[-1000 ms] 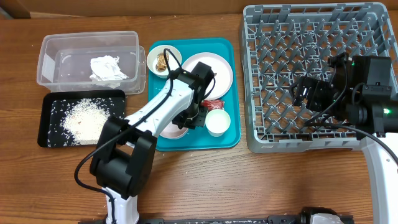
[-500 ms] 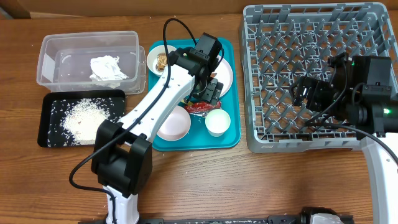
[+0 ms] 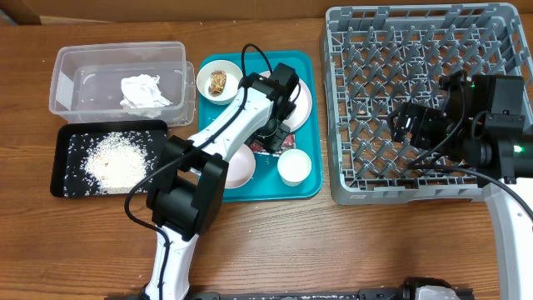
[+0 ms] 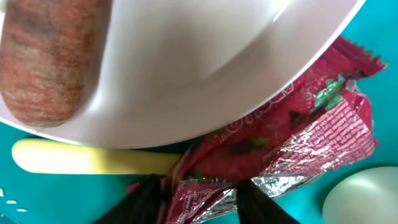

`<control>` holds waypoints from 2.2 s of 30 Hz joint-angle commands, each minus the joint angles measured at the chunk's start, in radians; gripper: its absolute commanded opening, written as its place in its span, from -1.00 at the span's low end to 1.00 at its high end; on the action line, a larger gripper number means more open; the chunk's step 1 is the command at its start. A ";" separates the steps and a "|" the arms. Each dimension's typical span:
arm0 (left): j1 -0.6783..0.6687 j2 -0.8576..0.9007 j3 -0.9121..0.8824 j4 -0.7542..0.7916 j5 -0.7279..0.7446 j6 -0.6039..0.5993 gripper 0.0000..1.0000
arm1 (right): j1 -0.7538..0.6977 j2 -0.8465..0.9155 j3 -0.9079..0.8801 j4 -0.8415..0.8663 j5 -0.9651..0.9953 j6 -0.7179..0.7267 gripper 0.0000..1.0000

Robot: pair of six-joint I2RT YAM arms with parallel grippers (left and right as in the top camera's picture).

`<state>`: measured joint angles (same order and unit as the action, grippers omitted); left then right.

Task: Sort waste into correct bins and load items into the dishwasher
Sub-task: 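Grasp the red foil wrapper with the left gripper, then drop the red wrapper into the clear bin with the left gripper, then reach the left gripper to the small bowl with food scraps and grasp it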

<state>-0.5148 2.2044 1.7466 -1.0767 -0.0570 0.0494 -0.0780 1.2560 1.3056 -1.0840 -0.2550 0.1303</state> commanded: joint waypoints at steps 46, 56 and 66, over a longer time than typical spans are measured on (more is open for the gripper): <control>0.410 0.000 0.723 -0.295 0.158 0.103 0.79 | -0.002 -0.003 0.024 0.001 0.007 -0.004 1.00; 0.233 0.001 0.359 0.032 0.068 0.066 0.66 | -0.002 -0.003 0.024 0.000 0.007 -0.004 1.00; 0.233 0.001 0.164 0.248 0.076 0.059 0.47 | -0.002 -0.003 0.024 0.000 0.011 -0.004 1.00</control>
<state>-0.2859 2.2108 1.9549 -0.8482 0.0250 0.1261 -0.0780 1.2560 1.3056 -1.0866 -0.2543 0.1303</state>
